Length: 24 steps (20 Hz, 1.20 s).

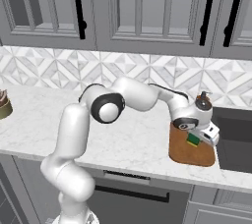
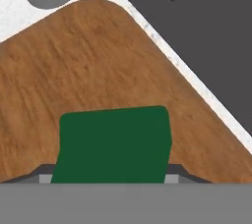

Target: Pick up the sponge from the counter and clean the cutting board by briefly scrubbing or pressing down on the cutting board. Once finished, release the sponge.

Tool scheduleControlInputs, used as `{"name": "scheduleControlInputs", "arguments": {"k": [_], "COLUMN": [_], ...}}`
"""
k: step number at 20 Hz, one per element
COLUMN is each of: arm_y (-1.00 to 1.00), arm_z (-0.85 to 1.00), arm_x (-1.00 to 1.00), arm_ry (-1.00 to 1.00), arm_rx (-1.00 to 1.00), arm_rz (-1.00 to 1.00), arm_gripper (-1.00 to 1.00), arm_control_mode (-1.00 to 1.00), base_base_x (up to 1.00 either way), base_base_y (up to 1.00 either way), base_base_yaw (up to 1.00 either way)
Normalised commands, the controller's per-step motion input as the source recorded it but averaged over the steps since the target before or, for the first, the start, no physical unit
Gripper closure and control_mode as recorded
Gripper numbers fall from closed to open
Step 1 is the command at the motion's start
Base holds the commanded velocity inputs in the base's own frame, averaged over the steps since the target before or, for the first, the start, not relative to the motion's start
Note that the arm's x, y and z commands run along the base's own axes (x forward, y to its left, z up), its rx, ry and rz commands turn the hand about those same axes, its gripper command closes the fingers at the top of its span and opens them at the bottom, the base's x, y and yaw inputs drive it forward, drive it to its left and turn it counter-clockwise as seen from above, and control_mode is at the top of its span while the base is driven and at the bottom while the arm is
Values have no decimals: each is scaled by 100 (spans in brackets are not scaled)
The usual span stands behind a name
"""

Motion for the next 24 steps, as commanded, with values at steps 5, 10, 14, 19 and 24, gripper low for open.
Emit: {"name": "scheduleControlInputs", "arguments": {"k": [5,10,14,19,24], "arm_y": [-15,-3,7,18,28], "arm_z": [-12,-6,-1,0,0], "arm_x": [-74,-27,38,64,63], "arm_ry": [0,0,0,0,0], "arm_rx": [0,0,0,0,0], "arm_rz": [0,0,0,0,0], "arm_gripper": [100,100,100,100,100], "arm_control_mode": [-100,-100,-100,-100,-100], "base_base_x": [0,0,0,0,0], "base_base_y": [0,0,0,0,0], "base_base_yaw": [0,0,0,0,0]}}
